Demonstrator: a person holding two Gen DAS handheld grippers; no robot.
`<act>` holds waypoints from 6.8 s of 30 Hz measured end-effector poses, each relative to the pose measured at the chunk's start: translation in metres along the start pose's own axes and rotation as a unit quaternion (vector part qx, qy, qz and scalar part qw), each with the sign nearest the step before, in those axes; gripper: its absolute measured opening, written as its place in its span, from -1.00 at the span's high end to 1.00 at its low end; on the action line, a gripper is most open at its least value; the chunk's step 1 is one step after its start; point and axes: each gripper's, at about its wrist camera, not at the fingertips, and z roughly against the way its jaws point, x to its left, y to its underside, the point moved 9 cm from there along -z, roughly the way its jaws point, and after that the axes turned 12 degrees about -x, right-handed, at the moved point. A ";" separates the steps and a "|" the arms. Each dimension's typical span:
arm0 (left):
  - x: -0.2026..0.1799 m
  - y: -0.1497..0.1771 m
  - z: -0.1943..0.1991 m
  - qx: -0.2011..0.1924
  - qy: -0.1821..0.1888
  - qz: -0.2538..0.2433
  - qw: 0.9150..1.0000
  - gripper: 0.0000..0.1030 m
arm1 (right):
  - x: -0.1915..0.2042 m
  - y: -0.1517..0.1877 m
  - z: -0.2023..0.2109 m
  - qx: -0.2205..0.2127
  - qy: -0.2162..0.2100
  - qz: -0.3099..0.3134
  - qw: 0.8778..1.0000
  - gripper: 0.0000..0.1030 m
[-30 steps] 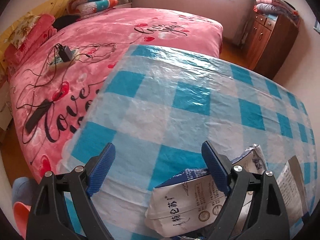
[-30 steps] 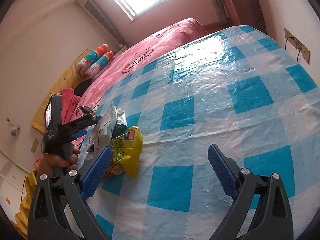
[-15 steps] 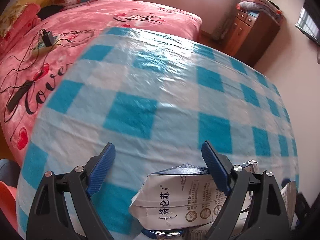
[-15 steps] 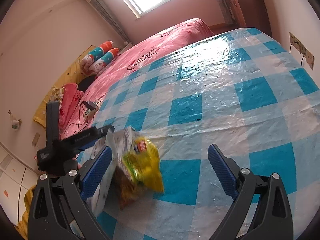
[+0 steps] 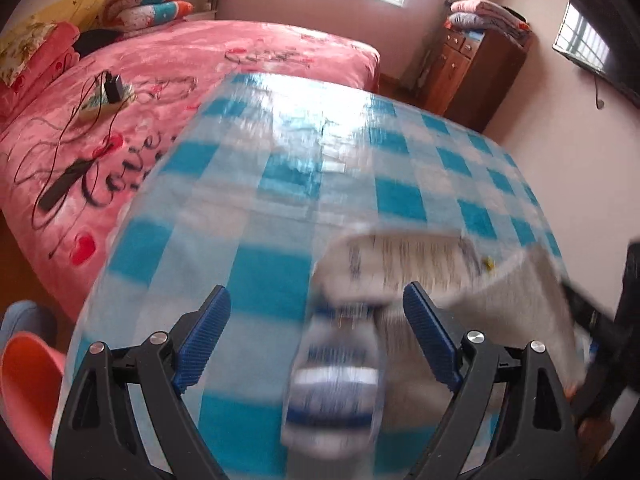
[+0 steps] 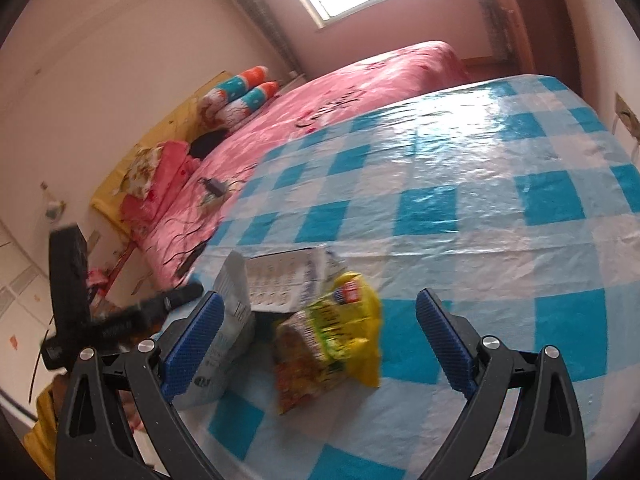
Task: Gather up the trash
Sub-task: 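Grasp the white MAGICDAY yogurt bottle with the left tool while the right tool grasps the paper bag, then carry the yogurt bottle and paper bag in both tools to the orange bucket, then open the left tool over the bucket while the right tool drops the paper bag in, then move both tools back over the table toward the milk carton and snack bag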
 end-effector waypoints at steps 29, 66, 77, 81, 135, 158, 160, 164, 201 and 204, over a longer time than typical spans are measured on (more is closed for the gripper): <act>-0.002 0.047 0.004 -0.004 -0.017 -0.028 0.999 -0.19 | 0.012 0.001 0.005 0.014 -0.089 -0.037 0.995 -0.85; -0.035 0.061 0.009 -0.004 0.059 -0.039 0.998 -0.19 | 0.043 0.042 -0.003 0.089 -0.085 0.059 0.991 0.02; -0.023 0.061 0.014 -0.011 0.080 -0.011 0.997 -0.19 | 0.039 0.049 -0.018 0.080 -0.086 0.017 0.993 0.41; -0.015 0.060 0.016 -0.013 0.087 0.000 0.996 -0.19 | 0.039 0.046 -0.018 0.068 -0.072 0.007 0.995 0.47; 0.275 0.100 0.123 -0.091 -0.064 0.198 0.974 -0.19 | 0.324 0.118 -0.097 0.152 -0.199 0.173 0.952 0.59; 0.375 0.148 0.141 -0.074 -0.186 0.277 0.940 -0.54 | 0.335 0.151 -0.115 0.153 -0.167 0.184 0.956 -0.74; 0.369 0.144 0.139 -0.076 -0.182 0.272 0.942 -0.56 | 0.325 0.146 -0.110 0.140 -0.156 0.190 0.959 -0.74; 0.354 0.138 0.137 -0.078 -0.174 0.255 0.948 -0.59 | 0.306 0.139 -0.096 0.119 -0.148 0.200 0.961 -0.74; 0.166 0.075 0.101 -0.079 -0.080 0.105 0.988 -0.75 | 0.170 0.070 -0.019 -0.038 -0.059 0.191 0.979 -0.89; 0.152 0.073 0.099 -0.075 -0.077 0.094 0.990 -0.75 | 0.160 0.061 -0.012 -0.052 -0.064 0.179 0.980 -0.90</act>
